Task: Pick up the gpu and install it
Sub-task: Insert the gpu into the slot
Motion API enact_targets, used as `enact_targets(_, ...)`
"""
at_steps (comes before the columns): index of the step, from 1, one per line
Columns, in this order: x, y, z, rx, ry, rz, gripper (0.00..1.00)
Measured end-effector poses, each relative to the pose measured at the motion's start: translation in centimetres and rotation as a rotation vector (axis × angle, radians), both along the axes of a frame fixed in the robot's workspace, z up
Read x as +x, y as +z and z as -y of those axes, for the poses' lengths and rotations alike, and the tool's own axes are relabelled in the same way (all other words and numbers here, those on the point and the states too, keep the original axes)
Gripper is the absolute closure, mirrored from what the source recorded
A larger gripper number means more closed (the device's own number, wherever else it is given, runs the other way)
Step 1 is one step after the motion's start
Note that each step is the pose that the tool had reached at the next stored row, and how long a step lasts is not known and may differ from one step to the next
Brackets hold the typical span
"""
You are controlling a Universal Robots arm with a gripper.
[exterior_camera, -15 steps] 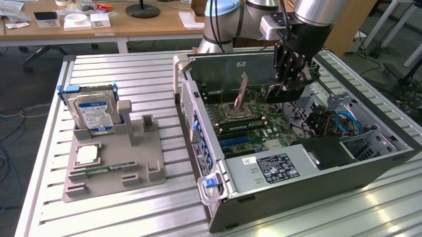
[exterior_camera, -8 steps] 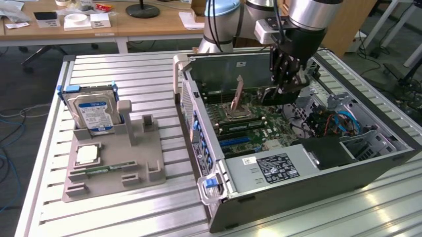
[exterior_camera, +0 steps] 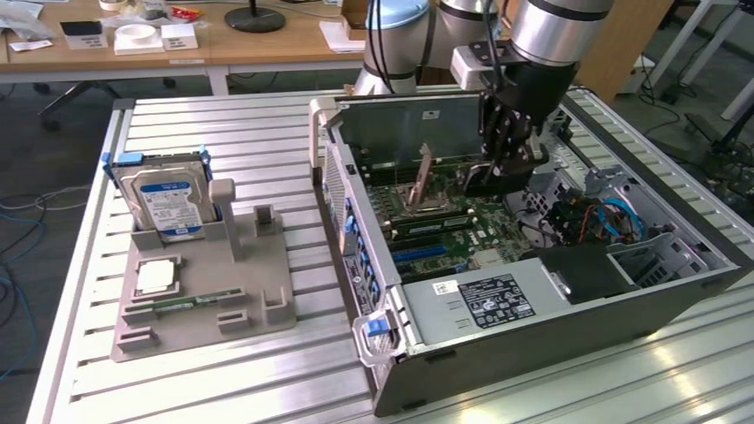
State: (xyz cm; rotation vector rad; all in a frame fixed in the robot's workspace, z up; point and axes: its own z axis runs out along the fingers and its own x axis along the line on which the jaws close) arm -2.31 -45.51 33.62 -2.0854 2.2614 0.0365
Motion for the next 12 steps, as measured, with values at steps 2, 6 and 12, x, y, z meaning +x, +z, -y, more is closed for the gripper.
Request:
enact_targets(2, -0.06, -0.07, 0.0, -0.0011, 0.0, -0.0002, 0.73)
enact_targets(6, -0.06, -0.07, 0.0, -0.0013, 0.0, -0.0001, 0.73)
enact_targets(12, -0.07, -0.1, -0.01, -0.0028, 0.0, -0.0019, 0.73)
